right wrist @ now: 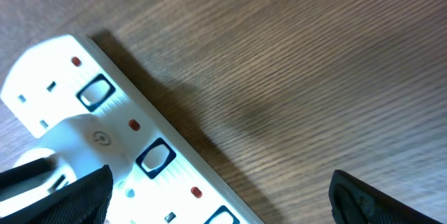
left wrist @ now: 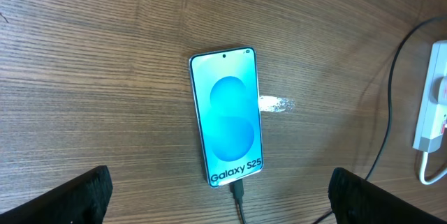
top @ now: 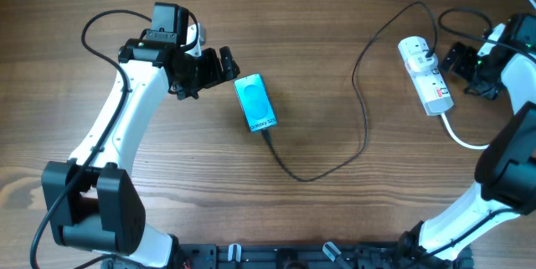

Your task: Plug charger to phone and switch on socket

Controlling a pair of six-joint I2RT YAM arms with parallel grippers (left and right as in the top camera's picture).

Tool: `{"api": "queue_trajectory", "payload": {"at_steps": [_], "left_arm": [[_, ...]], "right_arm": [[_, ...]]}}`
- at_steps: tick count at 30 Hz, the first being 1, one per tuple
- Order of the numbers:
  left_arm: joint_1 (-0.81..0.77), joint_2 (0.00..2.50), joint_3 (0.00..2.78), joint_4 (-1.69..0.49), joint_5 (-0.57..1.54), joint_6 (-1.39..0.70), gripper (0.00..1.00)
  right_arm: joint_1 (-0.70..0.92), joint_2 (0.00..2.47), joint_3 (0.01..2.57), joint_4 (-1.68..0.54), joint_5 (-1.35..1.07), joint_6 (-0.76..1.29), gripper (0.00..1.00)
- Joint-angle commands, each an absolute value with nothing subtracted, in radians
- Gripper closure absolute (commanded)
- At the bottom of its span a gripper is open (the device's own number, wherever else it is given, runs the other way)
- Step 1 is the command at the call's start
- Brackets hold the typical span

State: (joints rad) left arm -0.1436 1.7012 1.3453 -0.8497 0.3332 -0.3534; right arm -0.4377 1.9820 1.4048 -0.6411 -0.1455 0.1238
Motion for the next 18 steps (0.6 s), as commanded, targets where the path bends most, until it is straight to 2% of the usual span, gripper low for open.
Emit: {"api": "queue_trajectory", "payload": {"at_steps": [1, 18], "left_arm": [[-0.142, 1.689, 1.345, -0.85, 0.323, -0.348, 0.0], [-0.142, 1.689, 1.345, -0.85, 0.323, -0.348, 0.0]], "right_arm": [[-0.423, 2.039, 1.379, -0.626, -0.128, 0.134, 0.0], [-0.418, 2.164, 1.379, -0.64, -0.142, 0.134, 0.0]]}}
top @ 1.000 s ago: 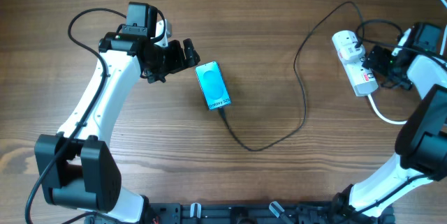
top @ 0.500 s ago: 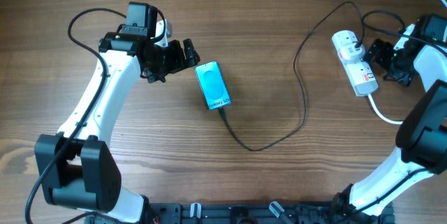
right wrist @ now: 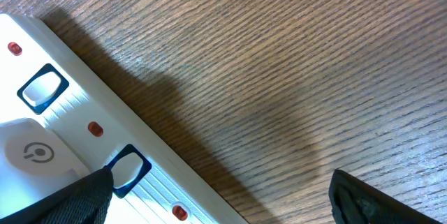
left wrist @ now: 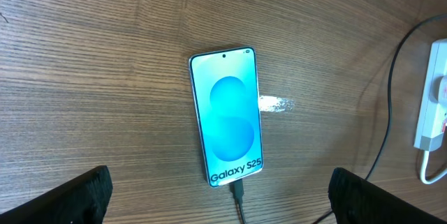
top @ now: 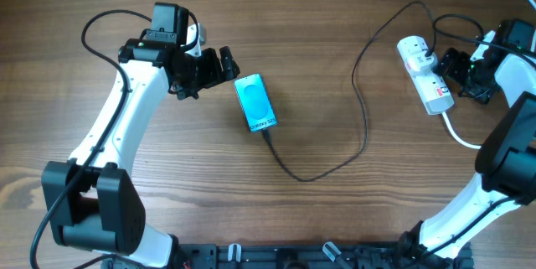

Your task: Plug charger to phone and switch on socket

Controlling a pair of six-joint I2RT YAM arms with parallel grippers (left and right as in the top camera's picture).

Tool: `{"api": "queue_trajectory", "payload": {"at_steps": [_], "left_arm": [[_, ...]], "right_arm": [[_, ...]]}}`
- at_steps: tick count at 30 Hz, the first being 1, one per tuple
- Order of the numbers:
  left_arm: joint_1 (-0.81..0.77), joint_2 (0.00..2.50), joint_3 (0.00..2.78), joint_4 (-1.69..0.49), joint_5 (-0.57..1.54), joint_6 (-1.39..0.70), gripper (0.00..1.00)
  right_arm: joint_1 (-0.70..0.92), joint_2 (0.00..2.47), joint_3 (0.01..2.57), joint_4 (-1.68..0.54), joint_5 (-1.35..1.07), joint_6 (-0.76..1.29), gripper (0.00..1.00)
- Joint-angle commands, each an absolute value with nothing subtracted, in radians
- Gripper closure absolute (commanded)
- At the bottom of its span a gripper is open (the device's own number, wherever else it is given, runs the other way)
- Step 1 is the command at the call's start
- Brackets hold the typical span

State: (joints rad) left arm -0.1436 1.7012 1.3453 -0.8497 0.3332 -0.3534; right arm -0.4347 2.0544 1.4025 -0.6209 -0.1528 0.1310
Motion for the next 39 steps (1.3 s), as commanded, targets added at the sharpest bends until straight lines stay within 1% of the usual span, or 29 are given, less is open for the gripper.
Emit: {"api": "queue_trajectory", "payload": {"at_steps": [1, 13, 15, 17, 19, 20, 23, 32, 34, 36, 39], "left_arm": [[-0.142, 1.689, 1.345, -0.85, 0.323, -0.348, 0.0], [-0.142, 1.689, 1.345, -0.85, 0.323, -0.348, 0.0], [-0.142, 1.689, 1.345, -0.85, 0.323, -0.348, 0.0], [-0.142, 1.689, 1.345, -0.85, 0.323, -0.348, 0.0], [-0.142, 1.689, 1.345, -0.85, 0.323, -0.348, 0.0], [-0.142, 1.689, 1.345, -0.85, 0.323, -0.348, 0.0], [-0.142, 1.689, 1.345, -0.849, 0.323, -0.348, 0.0], [-0.142, 1.689, 1.345, -0.849, 0.323, -0.348, 0.0], [-0.142, 1.689, 1.345, -0.849, 0.323, -0.348, 0.0], [-0.142, 1.689, 1.345, -0.849, 0.323, -0.348, 0.0], [-0.142, 1.689, 1.345, -0.849, 0.323, -0.348, 0.0]], "right_arm": [[-0.418, 2.164, 1.379, -0.647, -0.151, 0.133, 0.0], [-0.422, 2.169, 1.394, -0.685, -0.151, 0.16, 0.0], [-0.438, 2.165, 1.483, -0.761, -0.15, 0.157, 0.0], [-0.463, 2.141, 1.646, -0.92, -0.147, 0.154, 0.0], [-0.464, 2.104, 1.715, -0.974, -0.147, 0.11, 0.0], [-0.463, 2.078, 1.716, -0.973, -0.157, 0.084, 0.0], [-0.461, 2.071, 1.705, -0.959, -0.293, -0.035, 0.0], [-0.461, 2.07, 1.7, -0.958, -0.298, -0.054, 0.0], [-0.461, 2.07, 1.7, -0.967, -0.328, -0.103, 0.0], [-0.461, 2.07, 1.7, -0.98, -0.331, -0.104, 0.0], [-0.461, 2.07, 1.7, -0.938, -0.331, -0.104, 0.0]]}}
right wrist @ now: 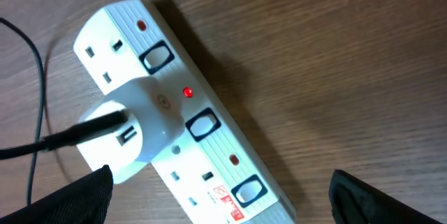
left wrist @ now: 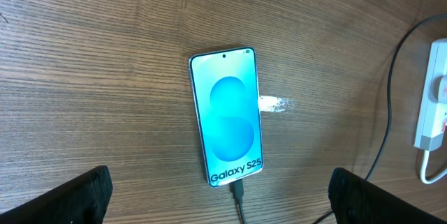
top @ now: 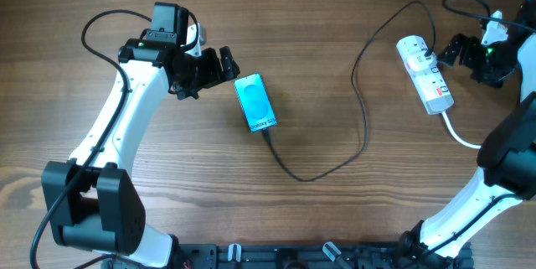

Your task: Plug charger to phone and switch on socket

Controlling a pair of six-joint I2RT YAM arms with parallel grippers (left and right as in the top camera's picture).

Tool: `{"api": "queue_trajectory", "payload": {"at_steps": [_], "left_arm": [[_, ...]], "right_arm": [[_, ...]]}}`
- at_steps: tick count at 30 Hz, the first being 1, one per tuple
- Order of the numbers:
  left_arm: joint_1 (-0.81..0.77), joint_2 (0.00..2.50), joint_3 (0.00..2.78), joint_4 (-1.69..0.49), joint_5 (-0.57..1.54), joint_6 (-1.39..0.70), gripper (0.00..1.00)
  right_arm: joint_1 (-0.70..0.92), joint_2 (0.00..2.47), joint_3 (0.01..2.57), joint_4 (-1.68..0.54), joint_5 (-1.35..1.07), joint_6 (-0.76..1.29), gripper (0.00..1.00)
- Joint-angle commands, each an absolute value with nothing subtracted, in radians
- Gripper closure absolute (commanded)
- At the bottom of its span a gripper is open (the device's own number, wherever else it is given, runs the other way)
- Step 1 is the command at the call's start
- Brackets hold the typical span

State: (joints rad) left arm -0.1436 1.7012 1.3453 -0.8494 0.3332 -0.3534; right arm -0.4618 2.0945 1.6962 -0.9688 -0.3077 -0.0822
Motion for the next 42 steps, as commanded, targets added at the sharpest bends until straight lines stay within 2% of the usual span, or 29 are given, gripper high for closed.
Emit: {"api": "queue_trajectory", "payload": {"at_steps": [1, 8, 31, 33, 36, 42], "left_arm": [[-0.142, 1.689, 1.345, -0.85, 0.323, -0.348, 0.0], [-0.142, 1.689, 1.345, -0.85, 0.323, -0.348, 0.0], [-0.142, 1.686, 1.345, -0.85, 0.323, -0.348, 0.0], [-0.142, 1.635, 1.345, -0.85, 0.319, -0.347, 0.0], [-0.142, 1.482, 1.345, -0.853, 0.187, -0.344, 0.0], [-0.142, 0.929, 1.345, -0.894, -0.103, -0.344, 0.0]], "right_arm": [[-0.461, 2.07, 1.7, -0.906, -0.331, -0.104, 0.0], [-0.461, 2.07, 1.7, -0.692, -0.331, -0.104, 0.0], [-0.461, 2.071, 1.7, -0.692, -0.331, -0.104, 0.0], [-0.461, 2.071, 1.7, -0.692, -0.331, -0.104, 0.0], [-0.461, 2.071, 1.7, -0.692, -0.331, -0.104, 0.0], [-0.461, 2.071, 1.7, -0.692, -0.331, -0.104, 0.0]]}}
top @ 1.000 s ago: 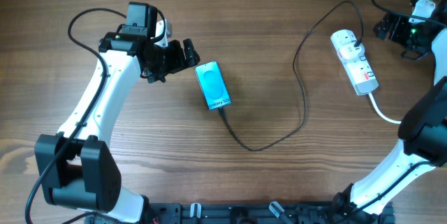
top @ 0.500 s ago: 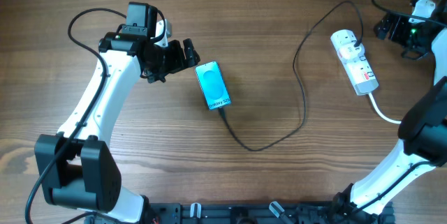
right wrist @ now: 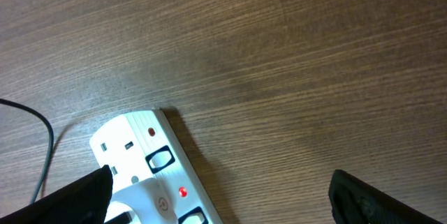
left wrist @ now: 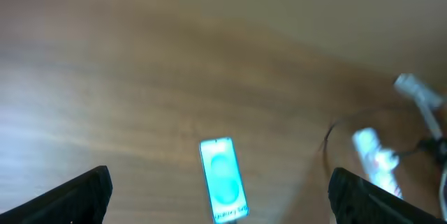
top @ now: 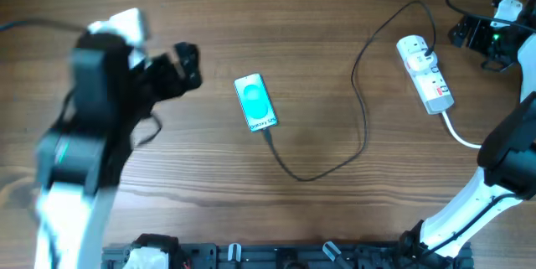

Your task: Plug charger to phone and switch on socket

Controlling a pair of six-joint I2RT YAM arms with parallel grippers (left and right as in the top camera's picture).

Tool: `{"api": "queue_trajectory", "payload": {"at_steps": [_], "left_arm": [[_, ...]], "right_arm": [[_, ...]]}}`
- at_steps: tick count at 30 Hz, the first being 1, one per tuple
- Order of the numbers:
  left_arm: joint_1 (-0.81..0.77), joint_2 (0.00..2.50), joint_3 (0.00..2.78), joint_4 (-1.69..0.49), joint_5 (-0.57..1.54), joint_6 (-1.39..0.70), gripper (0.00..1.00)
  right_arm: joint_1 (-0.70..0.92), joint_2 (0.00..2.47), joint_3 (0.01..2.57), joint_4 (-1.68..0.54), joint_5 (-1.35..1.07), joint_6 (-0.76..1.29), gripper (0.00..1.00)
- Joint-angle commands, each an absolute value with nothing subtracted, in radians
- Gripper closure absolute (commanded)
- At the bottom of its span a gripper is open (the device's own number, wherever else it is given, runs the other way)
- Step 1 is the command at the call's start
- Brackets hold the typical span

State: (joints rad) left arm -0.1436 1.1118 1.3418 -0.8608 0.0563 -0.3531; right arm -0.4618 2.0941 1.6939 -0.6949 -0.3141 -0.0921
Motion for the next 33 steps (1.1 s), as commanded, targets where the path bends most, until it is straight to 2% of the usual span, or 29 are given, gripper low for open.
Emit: {"api": "queue_trajectory", "payload": {"at_steps": [1, 8, 14, 16, 19, 24, 27, 33], "left_arm": [[-0.141, 0.827, 1.345, -0.953, -0.158, -0.344, 0.0], [-0.142, 0.448, 1.306, -1.297, -0.199, -0.349, 0.0], [-0.136, 0.066, 1.074, -1.221, -0.191, -0.352, 0.0], [-0.133, 0.004, 0.977, -1.131, -0.183, -0.352, 0.0], [-0.131, 0.004, 0.843, -0.87, -0.193, -0.351, 0.0], [-0.126, 0.004, 0.452, -0.113, -0.183, -0.352, 0.0], [-0.126, 0.004, 0.258, 0.192, -0.169, -0.352, 0.0], [-0.126, 0.004, 0.107, 0.255, -0.166, -0.352, 0.0]], "right_arm": [[-0.461, 2.071, 1.7, -0.692, -0.331, -0.104, 0.0], [-0.461, 2.071, 1.7, -0.692, -0.331, -0.104, 0.0], [-0.461, 2.071, 1.7, -0.692, -0.331, -0.104, 0.0], [-0.461, 2.071, 1.7, -0.692, -0.331, -0.104, 0.0], [-0.461, 2.071, 1.7, -0.692, -0.331, -0.104, 0.0], [-0.461, 2.071, 1.7, -0.692, -0.331, -0.104, 0.0], [-0.461, 2.071, 1.7, -0.692, -0.331, -0.104, 0.0], [-0.461, 2.071, 1.7, -0.692, -0.331, -0.104, 0.0]]}}
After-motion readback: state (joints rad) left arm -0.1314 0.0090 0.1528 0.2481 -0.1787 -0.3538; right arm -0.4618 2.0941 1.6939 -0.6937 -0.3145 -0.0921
